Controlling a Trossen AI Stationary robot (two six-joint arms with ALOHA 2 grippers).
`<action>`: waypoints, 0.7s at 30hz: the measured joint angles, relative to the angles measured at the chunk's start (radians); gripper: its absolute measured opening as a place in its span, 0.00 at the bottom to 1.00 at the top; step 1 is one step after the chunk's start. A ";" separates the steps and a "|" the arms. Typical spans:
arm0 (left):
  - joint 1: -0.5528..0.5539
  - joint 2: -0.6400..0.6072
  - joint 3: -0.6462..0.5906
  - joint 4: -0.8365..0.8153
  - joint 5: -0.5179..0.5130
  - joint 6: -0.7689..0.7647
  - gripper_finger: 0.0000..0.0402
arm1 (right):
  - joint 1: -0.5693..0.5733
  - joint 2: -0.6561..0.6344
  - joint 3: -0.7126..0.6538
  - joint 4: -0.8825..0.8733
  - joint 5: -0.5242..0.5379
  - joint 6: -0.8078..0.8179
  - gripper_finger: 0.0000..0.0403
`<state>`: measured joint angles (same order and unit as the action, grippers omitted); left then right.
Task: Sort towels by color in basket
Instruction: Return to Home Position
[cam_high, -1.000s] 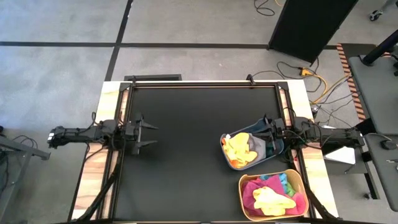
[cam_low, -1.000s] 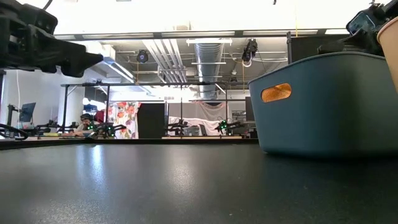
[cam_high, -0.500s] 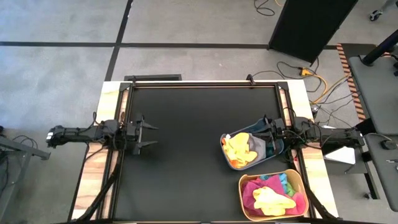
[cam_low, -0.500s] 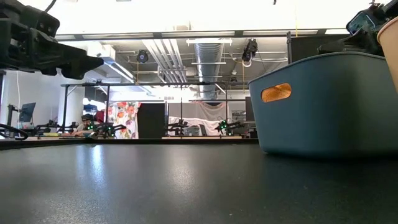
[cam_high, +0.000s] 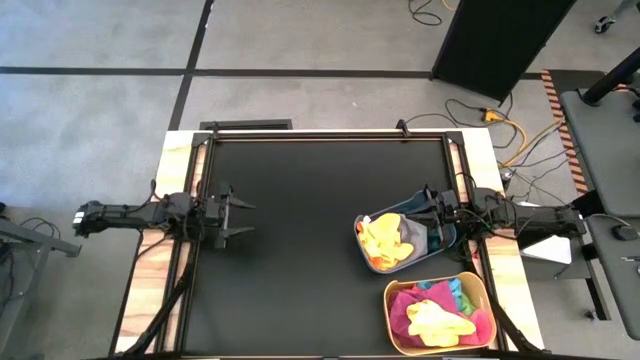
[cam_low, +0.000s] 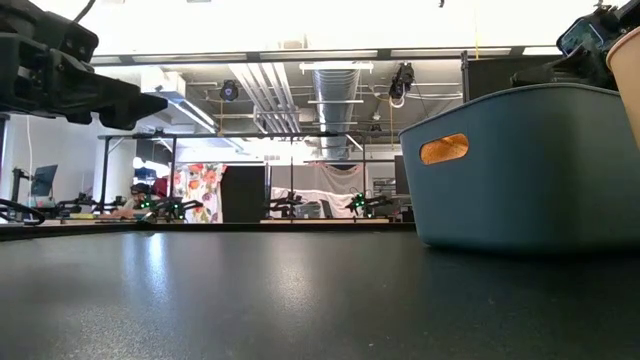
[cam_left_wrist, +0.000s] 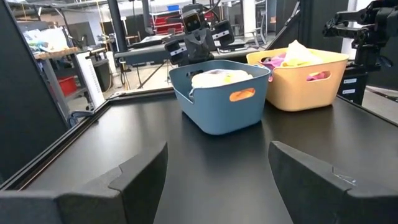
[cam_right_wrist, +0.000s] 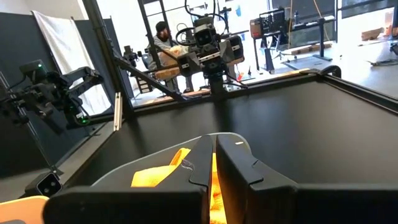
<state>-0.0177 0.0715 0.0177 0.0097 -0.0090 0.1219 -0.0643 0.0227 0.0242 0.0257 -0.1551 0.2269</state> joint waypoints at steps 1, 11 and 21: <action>0.000 0.001 0.000 0.000 0.000 0.000 0.66 | 0.000 0.000 0.000 0.000 0.000 0.001 0.03; 0.000 0.005 0.001 0.003 0.000 0.000 0.66 | 0.001 0.003 0.002 -0.011 -0.085 -0.015 0.03; 0.000 0.007 0.002 0.006 0.000 0.000 0.66 | 0.000 0.005 0.002 -0.014 -0.085 -0.018 0.03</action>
<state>-0.0177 0.0781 0.0196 0.0158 -0.0086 0.1223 -0.0639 0.0277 0.0265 0.0116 -0.2401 0.2092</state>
